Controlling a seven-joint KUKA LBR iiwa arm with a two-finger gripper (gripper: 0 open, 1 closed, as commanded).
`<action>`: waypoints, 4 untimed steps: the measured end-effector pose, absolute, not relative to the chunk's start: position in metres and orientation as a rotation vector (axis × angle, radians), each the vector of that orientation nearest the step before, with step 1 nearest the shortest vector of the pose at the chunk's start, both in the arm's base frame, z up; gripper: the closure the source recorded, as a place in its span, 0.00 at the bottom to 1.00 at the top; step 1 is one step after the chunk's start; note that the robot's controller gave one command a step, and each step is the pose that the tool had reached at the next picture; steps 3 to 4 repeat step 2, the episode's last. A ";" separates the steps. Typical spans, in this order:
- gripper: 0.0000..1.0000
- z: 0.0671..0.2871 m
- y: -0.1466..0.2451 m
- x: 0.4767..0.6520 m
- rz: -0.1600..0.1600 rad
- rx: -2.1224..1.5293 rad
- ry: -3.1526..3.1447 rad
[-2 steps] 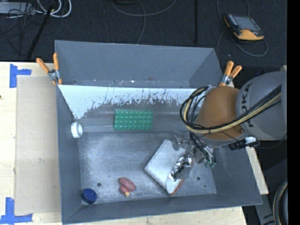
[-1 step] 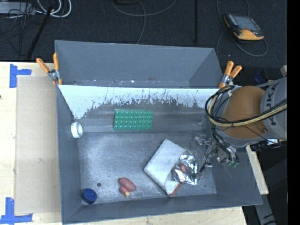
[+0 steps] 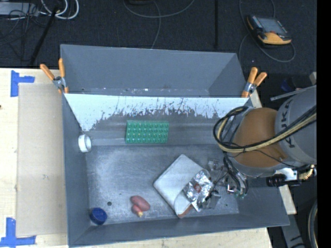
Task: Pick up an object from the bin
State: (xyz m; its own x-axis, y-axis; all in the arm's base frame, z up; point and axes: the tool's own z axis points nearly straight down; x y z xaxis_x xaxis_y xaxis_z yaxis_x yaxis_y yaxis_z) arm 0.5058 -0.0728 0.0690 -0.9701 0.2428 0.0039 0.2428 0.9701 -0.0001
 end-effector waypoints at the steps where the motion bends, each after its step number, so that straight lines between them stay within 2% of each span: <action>1: 1.00 0.069 -0.073 0.507 0.001 -0.380 -3.119; 2: 1.00 0.242 -0.100 0.512 0.001 -0.437 -3.119; 4: 1.00 0.242 -0.100 0.512 0.001 -0.437 -3.119</action>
Offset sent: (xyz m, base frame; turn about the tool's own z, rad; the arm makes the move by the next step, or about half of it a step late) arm 0.0000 0.0000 0.0000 0.0000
